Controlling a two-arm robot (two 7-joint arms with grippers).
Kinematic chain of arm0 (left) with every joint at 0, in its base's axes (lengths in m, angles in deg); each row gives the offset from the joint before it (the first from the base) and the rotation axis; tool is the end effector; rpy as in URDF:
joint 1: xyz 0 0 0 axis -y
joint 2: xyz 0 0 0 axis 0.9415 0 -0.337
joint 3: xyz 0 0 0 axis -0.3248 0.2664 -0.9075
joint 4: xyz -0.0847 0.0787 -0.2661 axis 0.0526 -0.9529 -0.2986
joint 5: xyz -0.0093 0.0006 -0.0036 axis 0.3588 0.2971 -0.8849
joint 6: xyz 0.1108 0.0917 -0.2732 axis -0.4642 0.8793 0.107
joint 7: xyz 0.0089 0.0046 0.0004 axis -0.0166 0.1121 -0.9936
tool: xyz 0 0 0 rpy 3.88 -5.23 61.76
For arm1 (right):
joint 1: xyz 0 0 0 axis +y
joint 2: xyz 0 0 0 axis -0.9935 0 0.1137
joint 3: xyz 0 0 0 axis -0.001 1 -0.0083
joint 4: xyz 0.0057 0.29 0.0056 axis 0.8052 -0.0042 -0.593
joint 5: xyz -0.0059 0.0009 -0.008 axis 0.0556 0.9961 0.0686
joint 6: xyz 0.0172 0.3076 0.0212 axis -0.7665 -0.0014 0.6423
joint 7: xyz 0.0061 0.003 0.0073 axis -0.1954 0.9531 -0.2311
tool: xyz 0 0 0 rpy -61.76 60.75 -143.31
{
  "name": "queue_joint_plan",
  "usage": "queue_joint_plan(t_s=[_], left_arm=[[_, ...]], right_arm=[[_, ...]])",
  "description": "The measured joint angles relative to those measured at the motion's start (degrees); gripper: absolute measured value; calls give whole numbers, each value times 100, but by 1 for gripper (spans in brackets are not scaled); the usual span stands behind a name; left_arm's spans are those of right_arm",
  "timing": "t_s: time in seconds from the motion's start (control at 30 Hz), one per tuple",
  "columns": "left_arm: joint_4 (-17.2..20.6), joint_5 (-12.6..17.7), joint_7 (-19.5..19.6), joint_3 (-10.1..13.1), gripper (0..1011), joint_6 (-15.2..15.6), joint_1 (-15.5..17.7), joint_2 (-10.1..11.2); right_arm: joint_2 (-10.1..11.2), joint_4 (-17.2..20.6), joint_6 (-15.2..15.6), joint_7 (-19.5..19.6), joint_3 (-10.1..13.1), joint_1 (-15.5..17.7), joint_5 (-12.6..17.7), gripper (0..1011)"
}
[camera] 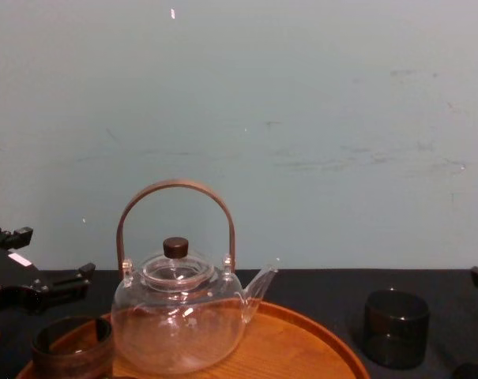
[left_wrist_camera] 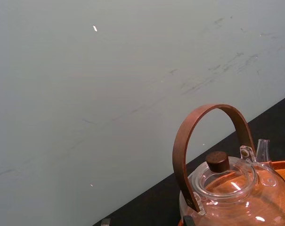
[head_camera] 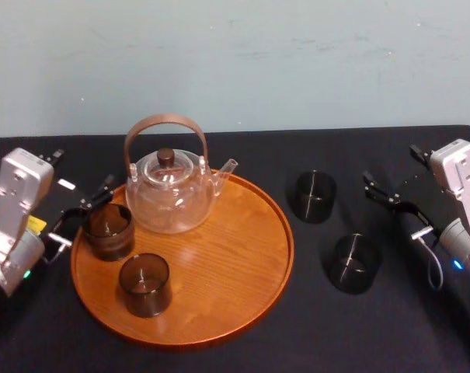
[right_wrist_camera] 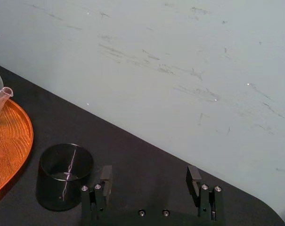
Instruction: Pick up the glass from the table and place it on the tray.
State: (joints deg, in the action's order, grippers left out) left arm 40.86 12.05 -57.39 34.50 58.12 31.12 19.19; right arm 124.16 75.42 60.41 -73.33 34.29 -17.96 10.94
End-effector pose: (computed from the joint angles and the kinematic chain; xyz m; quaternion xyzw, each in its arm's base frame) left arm 0.3581 0.0825 -0.3023 0.1415 -0.1325 0.5798 0.7913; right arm 0.3581 -0.0826 -0.3022 -0.1415 -0.1325 -0.5799 0.7913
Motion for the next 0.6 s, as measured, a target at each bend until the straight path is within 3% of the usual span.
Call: queue_joint_plan(t_s=[0.6], left_arm=[[0, 0, 0, 0, 1001, 0, 0, 0]], right_arm=[[0, 0, 0, 0, 0, 0, 0, 1002]])
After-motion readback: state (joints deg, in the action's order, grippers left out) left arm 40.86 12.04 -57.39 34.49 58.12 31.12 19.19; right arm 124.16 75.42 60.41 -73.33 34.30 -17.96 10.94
